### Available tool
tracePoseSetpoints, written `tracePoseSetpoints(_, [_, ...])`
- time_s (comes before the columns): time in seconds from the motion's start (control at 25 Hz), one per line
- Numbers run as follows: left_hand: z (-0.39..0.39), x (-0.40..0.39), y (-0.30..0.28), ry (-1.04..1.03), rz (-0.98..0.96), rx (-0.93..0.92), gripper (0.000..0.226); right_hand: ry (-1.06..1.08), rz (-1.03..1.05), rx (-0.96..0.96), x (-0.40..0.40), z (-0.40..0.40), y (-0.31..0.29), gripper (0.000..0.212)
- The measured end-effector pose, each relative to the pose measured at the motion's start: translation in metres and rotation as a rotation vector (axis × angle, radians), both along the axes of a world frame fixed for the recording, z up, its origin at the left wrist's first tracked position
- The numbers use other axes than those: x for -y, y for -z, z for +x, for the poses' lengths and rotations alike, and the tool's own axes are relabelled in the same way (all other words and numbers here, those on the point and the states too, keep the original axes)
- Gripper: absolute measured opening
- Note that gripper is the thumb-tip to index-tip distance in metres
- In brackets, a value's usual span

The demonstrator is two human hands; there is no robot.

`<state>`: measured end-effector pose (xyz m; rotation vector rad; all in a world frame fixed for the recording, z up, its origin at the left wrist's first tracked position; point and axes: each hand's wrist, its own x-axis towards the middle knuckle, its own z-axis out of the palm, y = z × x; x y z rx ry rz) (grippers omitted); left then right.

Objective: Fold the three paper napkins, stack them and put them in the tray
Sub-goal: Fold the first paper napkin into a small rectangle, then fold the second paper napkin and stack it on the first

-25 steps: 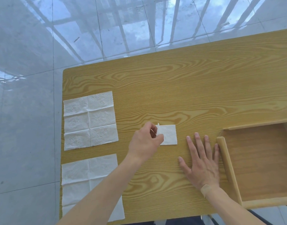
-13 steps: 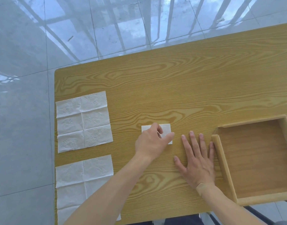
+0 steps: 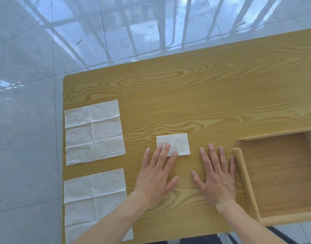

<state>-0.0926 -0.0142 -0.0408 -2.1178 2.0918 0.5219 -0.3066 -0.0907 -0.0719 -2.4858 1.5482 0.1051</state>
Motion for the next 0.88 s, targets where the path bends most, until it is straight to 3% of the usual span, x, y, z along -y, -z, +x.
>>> tracePoseSetpoints(0.2, [-0.001,0.020,-0.003,-0.033,-0.022,0.044,0.072,0.006,-0.001,-0.021,0.000,-0.001,0.001,0.083])
tracePoseSetpoints(0.36, [0.004,0.009,-0.009,-0.055,-0.191,-0.071,0.060,0.015,0.008,-0.012,0.001,0.001,-0.001,0.082])
tracePoseSetpoints(0.56, [0.020,-0.068,-0.006,-0.116,-0.397,-0.156,0.032,0.034,0.045,0.004,0.001,0.001,-0.006,0.080])
tracePoseSetpoints(0.88, [0.040,-0.187,-0.012,-0.261,-0.428,-0.058,0.034,0.022,0.081,-0.006,-0.014,0.008,-0.018,0.072])
